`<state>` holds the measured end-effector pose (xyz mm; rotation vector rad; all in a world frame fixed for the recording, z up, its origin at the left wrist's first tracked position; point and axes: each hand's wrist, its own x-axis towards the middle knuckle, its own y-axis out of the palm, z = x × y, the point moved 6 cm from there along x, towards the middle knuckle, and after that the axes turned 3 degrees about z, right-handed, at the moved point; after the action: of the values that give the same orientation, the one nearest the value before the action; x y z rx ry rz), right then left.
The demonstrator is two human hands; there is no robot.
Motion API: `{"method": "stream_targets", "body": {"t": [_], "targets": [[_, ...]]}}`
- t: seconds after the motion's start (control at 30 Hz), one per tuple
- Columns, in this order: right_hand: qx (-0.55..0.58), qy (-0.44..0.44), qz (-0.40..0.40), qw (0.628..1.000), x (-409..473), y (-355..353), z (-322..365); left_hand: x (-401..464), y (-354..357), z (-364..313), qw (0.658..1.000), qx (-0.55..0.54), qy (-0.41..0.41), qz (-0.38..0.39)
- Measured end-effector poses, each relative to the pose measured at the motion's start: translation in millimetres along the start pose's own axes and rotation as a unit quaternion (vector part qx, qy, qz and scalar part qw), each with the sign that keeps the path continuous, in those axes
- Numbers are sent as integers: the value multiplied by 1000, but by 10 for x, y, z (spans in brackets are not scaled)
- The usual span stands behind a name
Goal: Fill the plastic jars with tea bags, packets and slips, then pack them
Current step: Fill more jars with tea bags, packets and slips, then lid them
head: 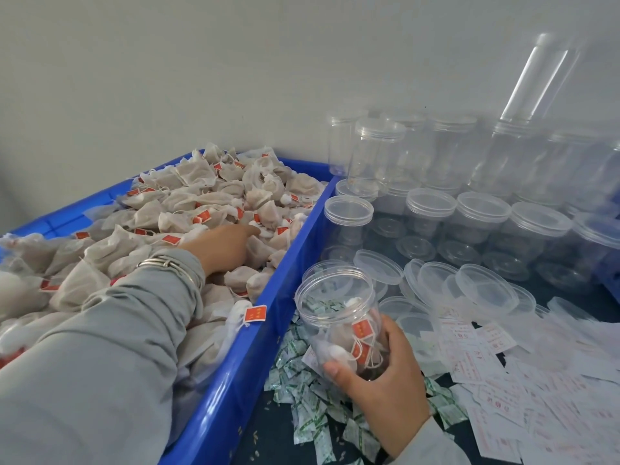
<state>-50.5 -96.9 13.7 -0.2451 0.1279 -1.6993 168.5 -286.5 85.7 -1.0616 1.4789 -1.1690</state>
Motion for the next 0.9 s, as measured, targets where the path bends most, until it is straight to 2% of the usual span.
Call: {"method": "stream_targets", "body": {"t": [0.23, 0.47, 0.6, 0.7, 0.8, 0.9], "targets": [[-6, 0, 3, 1000, -4, 15, -19, 56, 17, -12, 990, 142, -7, -18], [-3, -2, 2, 1000, -1, 12, -18, -22, -162, 50, 991, 80, -19, -101], [1, 2, 4, 1000, 3, 8, -39, -67, -371, -9, 986, -64, -7, -155], [1, 5, 10, 1000, 4, 12, -42, -211, -520, -223, 957, -223, 42, -181], [2, 10, 12, 1000, 5, 10, -52, -368, -537, -495, 920, -343, 122, -147], [2, 11, 10, 1000, 10, 7, -49, -517, -505, -703, 877, -447, 167, -59]]}}
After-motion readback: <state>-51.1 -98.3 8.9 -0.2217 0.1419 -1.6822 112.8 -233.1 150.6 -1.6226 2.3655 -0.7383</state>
